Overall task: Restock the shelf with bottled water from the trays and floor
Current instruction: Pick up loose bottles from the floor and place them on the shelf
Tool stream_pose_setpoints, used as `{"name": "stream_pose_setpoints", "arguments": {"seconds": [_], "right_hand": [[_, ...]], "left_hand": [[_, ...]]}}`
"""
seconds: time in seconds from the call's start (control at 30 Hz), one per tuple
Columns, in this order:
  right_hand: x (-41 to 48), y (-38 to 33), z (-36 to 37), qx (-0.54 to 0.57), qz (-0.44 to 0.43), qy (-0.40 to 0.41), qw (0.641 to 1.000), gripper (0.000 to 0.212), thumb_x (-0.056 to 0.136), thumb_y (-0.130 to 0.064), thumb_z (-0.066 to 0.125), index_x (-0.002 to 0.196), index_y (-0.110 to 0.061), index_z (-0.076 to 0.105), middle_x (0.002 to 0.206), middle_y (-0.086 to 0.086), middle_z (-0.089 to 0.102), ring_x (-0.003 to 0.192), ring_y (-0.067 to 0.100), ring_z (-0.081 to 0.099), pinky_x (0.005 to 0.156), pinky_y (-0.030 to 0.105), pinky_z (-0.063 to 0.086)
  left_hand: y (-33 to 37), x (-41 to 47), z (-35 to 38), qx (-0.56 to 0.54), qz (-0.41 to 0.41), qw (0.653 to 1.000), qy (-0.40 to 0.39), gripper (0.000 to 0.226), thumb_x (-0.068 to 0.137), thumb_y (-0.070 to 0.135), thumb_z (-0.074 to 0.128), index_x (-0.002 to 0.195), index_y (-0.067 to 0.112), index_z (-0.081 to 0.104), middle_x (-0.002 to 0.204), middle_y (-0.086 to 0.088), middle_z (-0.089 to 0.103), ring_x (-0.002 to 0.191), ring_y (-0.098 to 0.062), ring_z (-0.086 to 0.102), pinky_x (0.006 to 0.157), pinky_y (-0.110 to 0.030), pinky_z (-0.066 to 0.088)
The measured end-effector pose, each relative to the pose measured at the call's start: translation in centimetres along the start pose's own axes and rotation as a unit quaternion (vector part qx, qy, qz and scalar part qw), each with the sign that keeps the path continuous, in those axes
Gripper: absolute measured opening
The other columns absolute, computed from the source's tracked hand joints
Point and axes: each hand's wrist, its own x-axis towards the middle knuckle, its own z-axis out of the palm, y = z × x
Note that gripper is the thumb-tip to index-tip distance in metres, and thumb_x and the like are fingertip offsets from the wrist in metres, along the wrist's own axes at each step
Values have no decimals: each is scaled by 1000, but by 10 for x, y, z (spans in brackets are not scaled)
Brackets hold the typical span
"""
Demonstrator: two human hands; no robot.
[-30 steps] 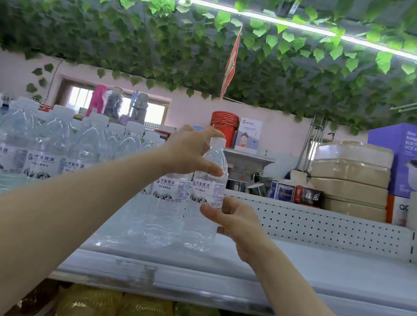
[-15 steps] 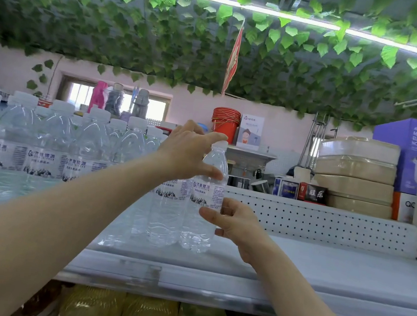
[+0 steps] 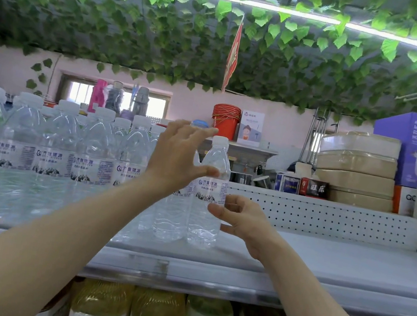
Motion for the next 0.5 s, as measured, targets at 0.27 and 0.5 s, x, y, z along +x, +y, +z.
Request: {"name": "stream_pose_setpoints", "arguments": {"seconds": [0.27,0.5], "right_hand": [[-4,4,3,-41,-3,-8,999,49,80,-25,87,120,-22,60,119,1,68,106,17,67,87,34,55],[-3,6,3,-66,1,1,998,67,75,-29,90,133,-17,57,130,4,59,110,20,64,80,31,56]], "left_hand": [[2,-41,-9,-73,-97,991,-53,100,83,16,79,157,36,14,166,-6,2,153,-25,5,118,-35,16],[8,-7,-28,26,-122,967,-221,127,74,21,86,158,37,-8,165,-16,-15,148,-40,24,116,-48,29]]}}
